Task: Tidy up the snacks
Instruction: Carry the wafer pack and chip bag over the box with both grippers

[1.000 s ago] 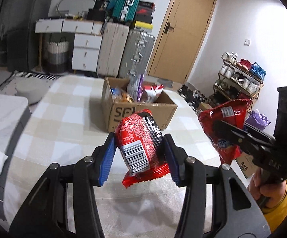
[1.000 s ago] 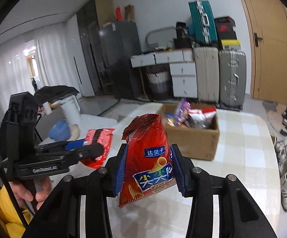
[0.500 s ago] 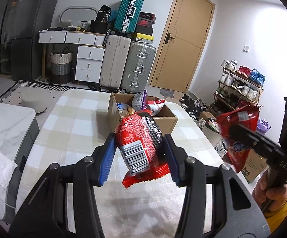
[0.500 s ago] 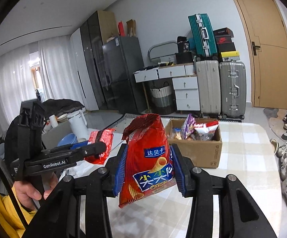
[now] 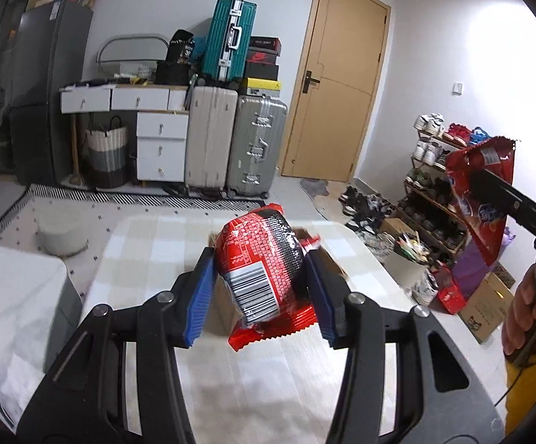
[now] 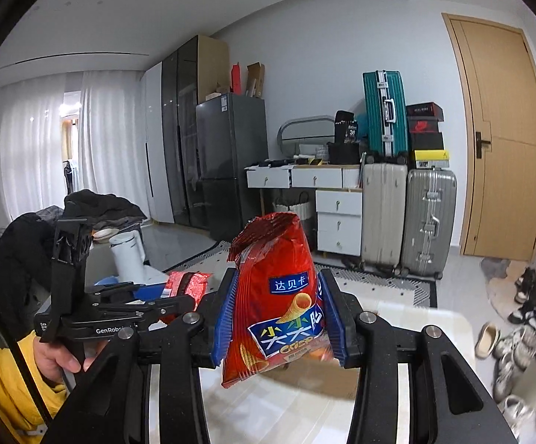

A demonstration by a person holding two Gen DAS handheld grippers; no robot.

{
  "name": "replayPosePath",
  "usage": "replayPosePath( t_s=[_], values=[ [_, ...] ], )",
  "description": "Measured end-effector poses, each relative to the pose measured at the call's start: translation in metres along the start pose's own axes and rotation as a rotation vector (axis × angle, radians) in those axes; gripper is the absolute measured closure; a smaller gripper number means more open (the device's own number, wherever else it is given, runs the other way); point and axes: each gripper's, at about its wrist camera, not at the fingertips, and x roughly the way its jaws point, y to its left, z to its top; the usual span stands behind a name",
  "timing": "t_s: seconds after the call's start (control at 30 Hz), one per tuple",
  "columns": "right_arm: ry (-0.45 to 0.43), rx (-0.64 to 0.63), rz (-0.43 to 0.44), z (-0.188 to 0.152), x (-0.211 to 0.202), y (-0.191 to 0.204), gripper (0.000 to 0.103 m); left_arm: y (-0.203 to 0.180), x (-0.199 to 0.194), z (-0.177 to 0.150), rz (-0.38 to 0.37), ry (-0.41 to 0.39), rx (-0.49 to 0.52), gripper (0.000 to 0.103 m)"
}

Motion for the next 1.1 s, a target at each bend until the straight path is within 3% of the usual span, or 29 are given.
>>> replayPosePath(
  t_s=[0.2,0.4,0.57,0.8,1.1],
  values=[
    [-0.014,-0.001,-0.005,0.035,0.045,-0.032,0.06,0.001,0.023,0.046,-0.005,-0.006,0.018,0.058],
    [0.03,0.073,-0.035,0.05,0.106,-0.074,0.06,0.009,0.09,0.084,-0.02,0.044,-0.003,0.058],
    [0.144,0.117,-0.05,0.018,0.166,-0.102,0.06,0.017,0.167,0.09,-0.032,0.105,-0.021,0.058],
    [0.279,0.156,-0.041,-0.055,0.228,-0.126,0.06,0.022,0.27,0.062,-0.029,0.214,-0.021,0.058],
    [0.315,0.135,-0.045,-0.098,0.257,-0.142,0.06,0.035,0.348,0.044,-0.041,0.275,-0.031,0.058]
  ],
)
